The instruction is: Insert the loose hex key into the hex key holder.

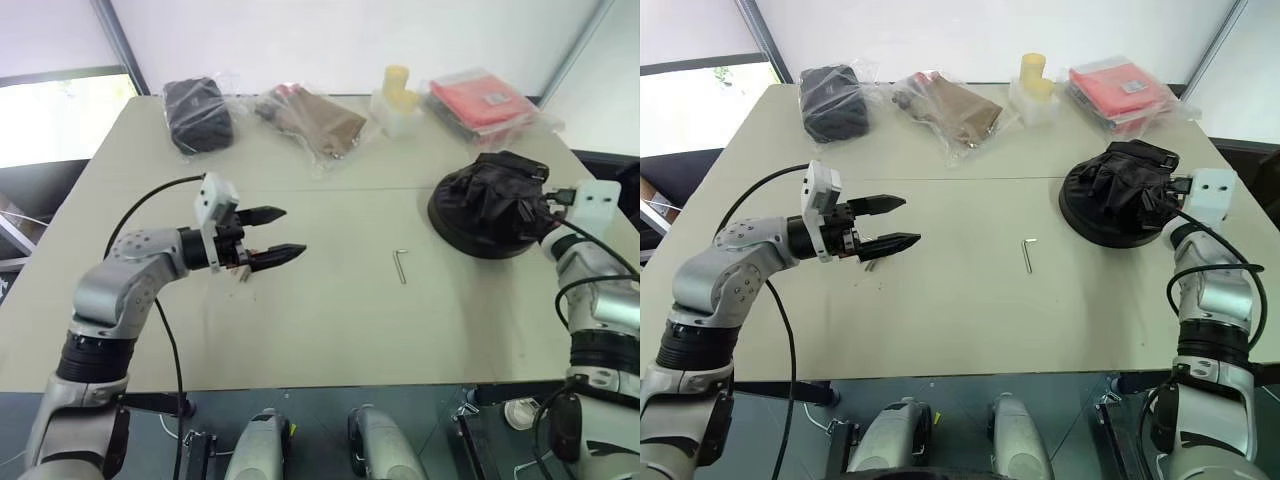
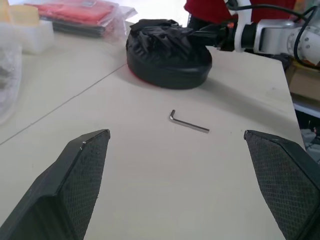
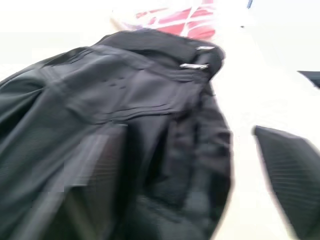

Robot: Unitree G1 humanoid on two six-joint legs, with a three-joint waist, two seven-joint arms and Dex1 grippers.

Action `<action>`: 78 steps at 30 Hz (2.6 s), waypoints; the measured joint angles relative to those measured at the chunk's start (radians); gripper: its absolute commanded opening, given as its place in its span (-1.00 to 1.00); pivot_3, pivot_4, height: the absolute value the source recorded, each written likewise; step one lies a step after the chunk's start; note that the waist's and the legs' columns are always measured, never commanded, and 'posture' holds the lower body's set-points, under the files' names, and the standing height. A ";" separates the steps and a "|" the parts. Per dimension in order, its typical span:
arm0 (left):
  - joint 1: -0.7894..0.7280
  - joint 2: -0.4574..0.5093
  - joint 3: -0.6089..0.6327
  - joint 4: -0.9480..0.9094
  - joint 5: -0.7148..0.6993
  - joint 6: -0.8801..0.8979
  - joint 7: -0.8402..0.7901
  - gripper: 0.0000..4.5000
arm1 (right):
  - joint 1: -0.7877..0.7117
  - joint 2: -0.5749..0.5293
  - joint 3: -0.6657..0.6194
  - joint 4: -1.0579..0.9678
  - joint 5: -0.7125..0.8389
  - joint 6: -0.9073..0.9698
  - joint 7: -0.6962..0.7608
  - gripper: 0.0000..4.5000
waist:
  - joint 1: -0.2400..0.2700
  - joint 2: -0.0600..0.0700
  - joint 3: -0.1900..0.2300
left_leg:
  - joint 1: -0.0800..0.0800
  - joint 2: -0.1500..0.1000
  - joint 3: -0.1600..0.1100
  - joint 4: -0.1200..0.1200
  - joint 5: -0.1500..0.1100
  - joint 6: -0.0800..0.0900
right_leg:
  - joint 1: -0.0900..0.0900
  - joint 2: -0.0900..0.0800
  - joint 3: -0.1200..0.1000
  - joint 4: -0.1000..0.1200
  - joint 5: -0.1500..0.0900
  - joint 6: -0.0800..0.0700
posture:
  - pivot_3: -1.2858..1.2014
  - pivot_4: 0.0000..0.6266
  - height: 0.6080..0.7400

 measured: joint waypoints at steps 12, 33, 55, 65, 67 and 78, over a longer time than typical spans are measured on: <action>0.022 -0.008 0.024 0.051 0.014 -0.021 0.017 1.00 | 0.248 -0.018 -0.103 -0.421 0.153 0.029 0.156 0.98 | -0.007 0.002 0.000 | 0.001 0.001 0.001 0.000 0.000 0.000 | 0.001 0.000 0.000 0.000 0.000 0.000 | 0.03 -0.52 1.00; 0.276 0.246 0.276 0.079 0.055 -0.039 0.005 1.00 | -0.025 0.215 0.584 -0.325 0.099 -0.017 0.608 0.98 | 0.003 0.001 0.001 | 0.001 0.004 -0.001 0.000 0.000 0.000 | 0.000 0.000 -0.001 0.000 0.000 0.000 | 0.03 -0.52 1.00; 0.448 0.185 0.405 -0.133 -0.013 0.032 0.155 1.00 | -0.469 0.630 0.693 0.707 -0.239 -0.496 0.694 0.98 | -0.029 0.001 0.001 | 0.001 0.004 -0.005 -0.007 0.001 -0.004 | -0.004 -0.004 -0.003 0.002 0.001 -0.001 | 0.03 -0.52 1.00; 0.450 0.175 0.402 -0.132 -0.012 0.028 0.171 1.00 | -0.508 0.704 0.644 0.794 -0.294 -0.529 0.617 0.98 | -0.033 0.001 0.001 | 0.003 0.005 -0.005 -0.013 0.003 -0.007 | -0.006 -0.004 -0.003 0.002 0.002 -0.003 | 0.03 -0.52 1.00; 0.450 0.173 0.399 -0.132 -0.012 0.025 0.171 1.00 | -0.508 0.718 0.641 0.795 -0.301 -0.530 0.614 0.98 | -0.035 0.001 0.001 | 0.003 0.005 -0.005 -0.014 0.003 -0.007 | -0.006 -0.004 -0.003 0.002 0.002 -0.003 | 0.03 -0.52 1.00; 0.448 0.154 0.389 -0.132 -0.010 0.021 0.180 1.00 | -0.501 0.764 0.642 0.796 -0.358 -0.553 0.591 0.74 | -0.048 0.001 0.001 | 0.003 0.004 -0.006 -0.014 0.003 -0.007 | -0.006 -0.005 -0.003 0.002 0.002 -0.003 | 0.03 -0.52 1.00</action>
